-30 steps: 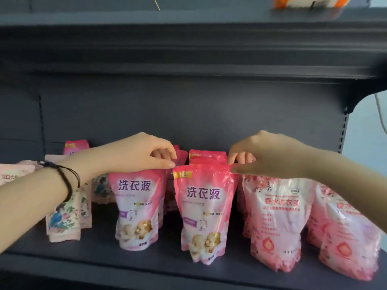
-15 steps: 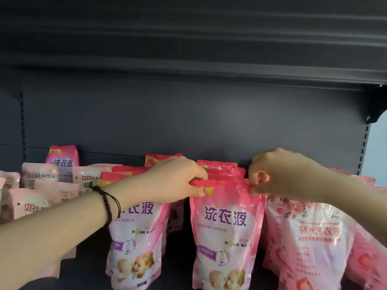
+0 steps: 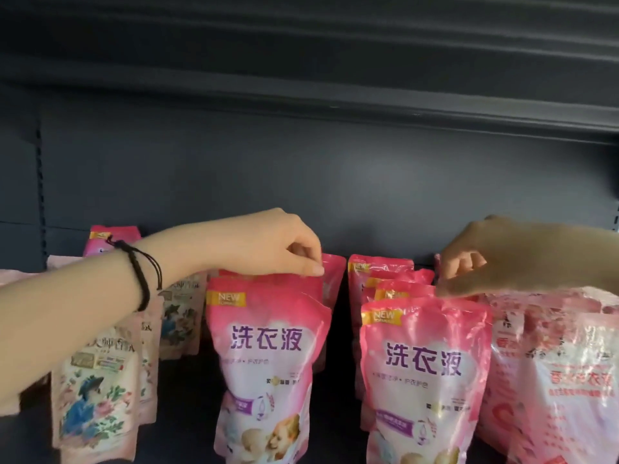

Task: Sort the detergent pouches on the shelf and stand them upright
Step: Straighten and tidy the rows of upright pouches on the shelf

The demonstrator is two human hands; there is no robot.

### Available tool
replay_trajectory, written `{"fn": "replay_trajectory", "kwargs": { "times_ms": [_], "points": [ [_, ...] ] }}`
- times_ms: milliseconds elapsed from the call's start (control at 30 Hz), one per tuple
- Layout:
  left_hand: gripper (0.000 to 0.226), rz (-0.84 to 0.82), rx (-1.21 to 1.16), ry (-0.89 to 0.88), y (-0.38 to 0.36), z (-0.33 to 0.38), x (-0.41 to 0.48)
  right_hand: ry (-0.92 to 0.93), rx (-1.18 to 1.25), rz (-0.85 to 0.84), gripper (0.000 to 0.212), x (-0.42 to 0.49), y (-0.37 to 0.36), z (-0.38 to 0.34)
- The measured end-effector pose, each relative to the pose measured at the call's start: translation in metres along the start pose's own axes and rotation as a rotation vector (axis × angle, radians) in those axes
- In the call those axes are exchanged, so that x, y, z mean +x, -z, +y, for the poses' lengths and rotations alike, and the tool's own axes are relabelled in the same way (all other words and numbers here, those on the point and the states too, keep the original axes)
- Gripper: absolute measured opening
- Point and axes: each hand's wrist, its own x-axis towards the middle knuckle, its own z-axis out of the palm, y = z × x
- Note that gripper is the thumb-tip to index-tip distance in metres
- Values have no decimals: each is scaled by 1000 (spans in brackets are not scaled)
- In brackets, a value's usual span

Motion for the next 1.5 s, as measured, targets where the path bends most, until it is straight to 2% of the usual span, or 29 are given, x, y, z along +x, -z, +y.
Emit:
{"fn": "replay_trajectory", "kwargs": {
  "times_ms": [100,233,333,533,667,867,1033,1400,1500],
  "points": [
    [12,-44,84,30,17,-31,6,-6,11,3,24,33,11,-16],
    [12,-85,259,58,27,-62,29,-18,-103,-41,7,82,19,-37],
    [22,-103,379,42,22,-84,49,-43,-175,-86,14,121,11,-44],
    [35,-127,287,57,-15,-116,86,-32,-184,-226,40,185,-21,-44],
    [20,-77,371,15,-29,-121,98,-18,-180,-280,30,206,-34,-46],
    [11,-156,353,45,-14,-135,87,6,-115,-204,22,221,-26,-47],
    [11,-164,359,80,-7,-146,75,8,-129,-125,24,231,-25,-58],
    [10,17,412,65,10,-154,68,-10,-28,-80,21,232,-7,-60],
    [8,-25,363,86,4,-156,66,22,-29,-120,22,232,-14,-63]
  ]
}}
